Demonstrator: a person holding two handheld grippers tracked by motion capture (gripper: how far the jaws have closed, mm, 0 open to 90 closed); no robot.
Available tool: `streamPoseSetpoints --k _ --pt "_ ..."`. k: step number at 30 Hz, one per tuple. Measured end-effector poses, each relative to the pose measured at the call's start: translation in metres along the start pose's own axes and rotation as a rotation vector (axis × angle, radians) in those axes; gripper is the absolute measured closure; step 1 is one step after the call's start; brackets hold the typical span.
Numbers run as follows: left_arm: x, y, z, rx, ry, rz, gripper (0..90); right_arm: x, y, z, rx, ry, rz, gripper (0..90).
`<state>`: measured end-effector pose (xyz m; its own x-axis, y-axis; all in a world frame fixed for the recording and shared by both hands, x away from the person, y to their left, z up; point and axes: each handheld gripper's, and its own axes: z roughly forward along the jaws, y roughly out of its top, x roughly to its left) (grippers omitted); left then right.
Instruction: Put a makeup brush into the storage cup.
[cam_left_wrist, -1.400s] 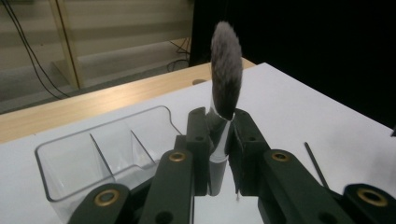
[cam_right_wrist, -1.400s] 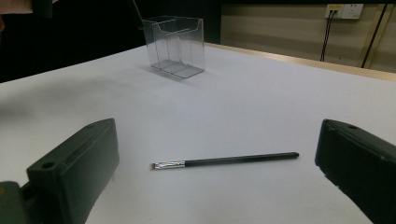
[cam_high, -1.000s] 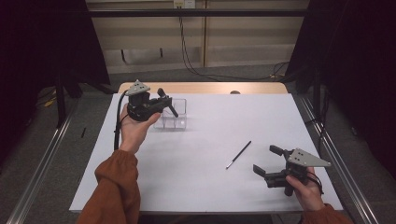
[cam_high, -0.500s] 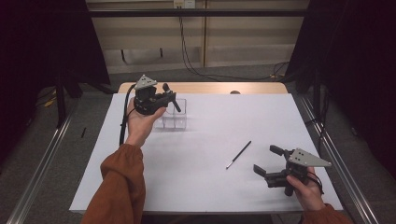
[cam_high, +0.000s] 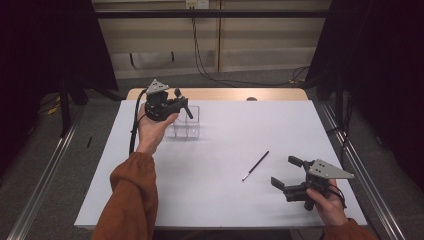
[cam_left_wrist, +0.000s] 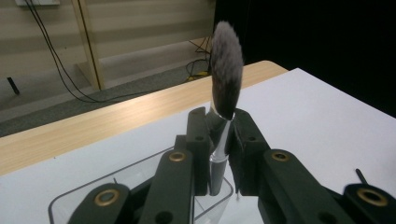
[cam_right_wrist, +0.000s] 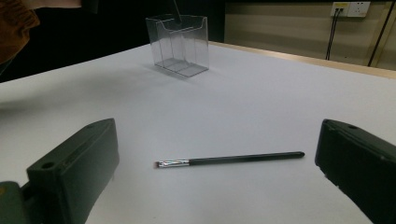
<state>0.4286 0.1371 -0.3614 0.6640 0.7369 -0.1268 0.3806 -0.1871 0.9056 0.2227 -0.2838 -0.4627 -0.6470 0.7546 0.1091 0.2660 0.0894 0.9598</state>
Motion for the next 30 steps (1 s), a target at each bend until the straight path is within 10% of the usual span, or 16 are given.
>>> streamPoseSetpoints --k 30 --pt "-0.001 -0.015 0.020 0.115 0.023 0.011 79.5 0.000 0.000 0.000 0.002 0.002 -0.001 0.0"
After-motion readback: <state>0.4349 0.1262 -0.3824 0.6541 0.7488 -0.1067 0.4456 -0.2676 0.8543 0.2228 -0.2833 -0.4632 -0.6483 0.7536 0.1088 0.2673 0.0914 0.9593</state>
